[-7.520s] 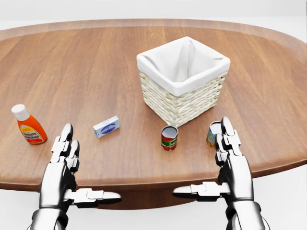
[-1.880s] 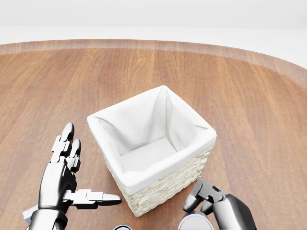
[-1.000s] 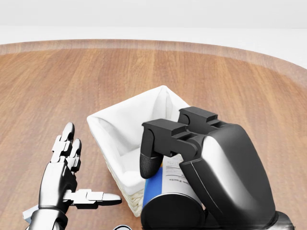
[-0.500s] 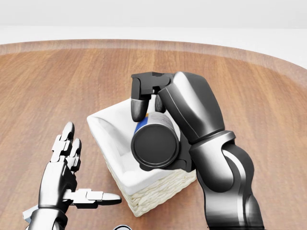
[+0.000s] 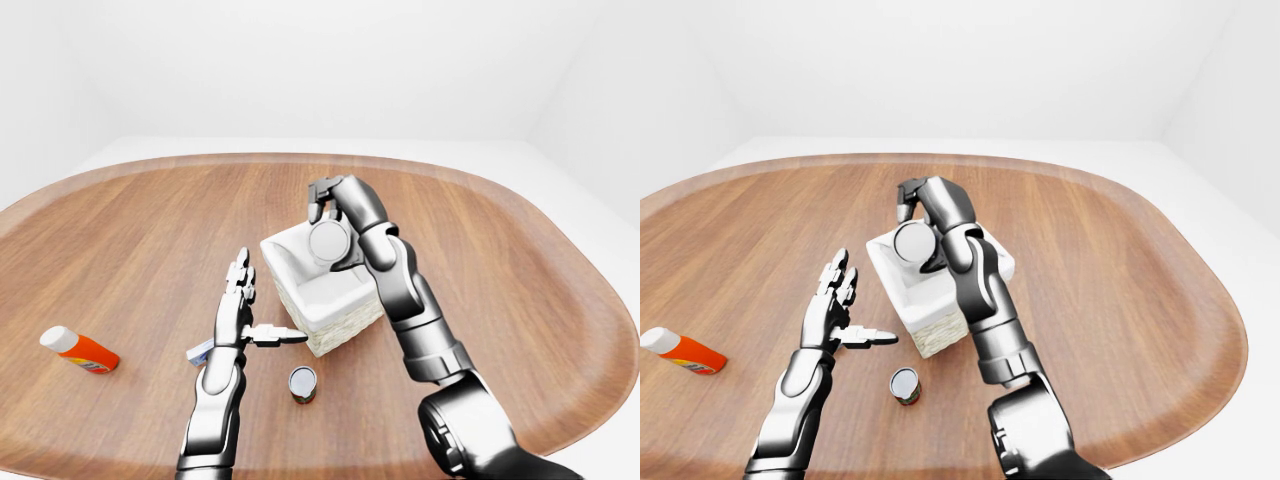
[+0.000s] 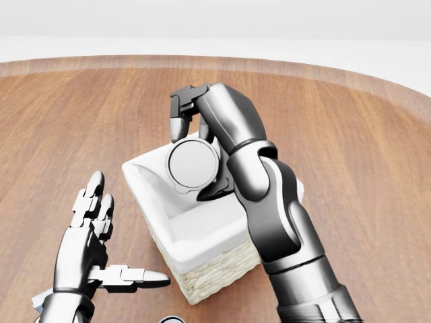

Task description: Pick up the alphabet soup and the cream cheese box, and put them in the basket.

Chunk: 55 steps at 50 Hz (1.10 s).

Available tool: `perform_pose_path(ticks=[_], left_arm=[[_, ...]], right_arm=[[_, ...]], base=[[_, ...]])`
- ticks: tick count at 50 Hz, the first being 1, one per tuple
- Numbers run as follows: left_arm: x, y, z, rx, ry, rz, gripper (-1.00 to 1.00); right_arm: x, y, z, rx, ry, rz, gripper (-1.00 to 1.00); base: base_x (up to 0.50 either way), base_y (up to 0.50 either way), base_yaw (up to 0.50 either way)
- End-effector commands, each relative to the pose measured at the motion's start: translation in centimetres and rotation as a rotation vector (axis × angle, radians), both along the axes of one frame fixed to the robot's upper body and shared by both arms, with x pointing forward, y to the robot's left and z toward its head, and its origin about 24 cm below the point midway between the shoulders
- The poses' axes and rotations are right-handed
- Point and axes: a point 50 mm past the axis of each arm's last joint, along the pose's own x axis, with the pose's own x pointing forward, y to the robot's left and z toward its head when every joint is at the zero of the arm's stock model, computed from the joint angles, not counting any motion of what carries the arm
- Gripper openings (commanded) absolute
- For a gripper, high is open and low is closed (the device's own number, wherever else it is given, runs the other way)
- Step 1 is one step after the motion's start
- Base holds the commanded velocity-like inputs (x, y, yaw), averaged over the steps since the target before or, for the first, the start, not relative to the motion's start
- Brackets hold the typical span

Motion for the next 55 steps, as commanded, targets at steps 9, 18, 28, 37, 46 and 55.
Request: perform_pose_path(ticks=[9,18,28,37,46,55], left_arm=[[0.0,0.0,0.1,-0.001,-0.002,0.000,1.00],[0.0,0.0,0.0,-0.001,-0.002,-0.001,1.00],[0.0,0.0,-0.1,-0.003,-0.002,0.000,1.00],[0.0,0.0,-0.1,-0.005,-0.001,-0.001,1.00],[0.0,0.0,-0.1,-0.006,0.000,-0.001,1.00],[0.0,0.1,0.0,-0.007,-0.002,-0.001,1.00]], right_arm=[[5.3,-0.2,-2.4,0.017,0.128,-0.096,-1.00],[5.8,-1.0,-4.2,0.009,0.229,-0.149,-1.00],[5.9,-1.6,-5.3,-0.005,0.285,-0.180,-1.00],[5.9,-1.6,-5.5,-0.024,0.310,-0.174,-1.00],[5.9,-1.5,-5.7,-0.048,0.323,-0.168,-1.00],[5.7,-1.5,-6.3,-0.060,0.333,-0.169,1.00]], base=[[0.00,0.00,0.00],[0.00,0.00,0.00],[0.00,0.00,0.00],[0.00,0.00,0.00],[0.00,0.00,0.00],[0.00,0.00,0.00]])
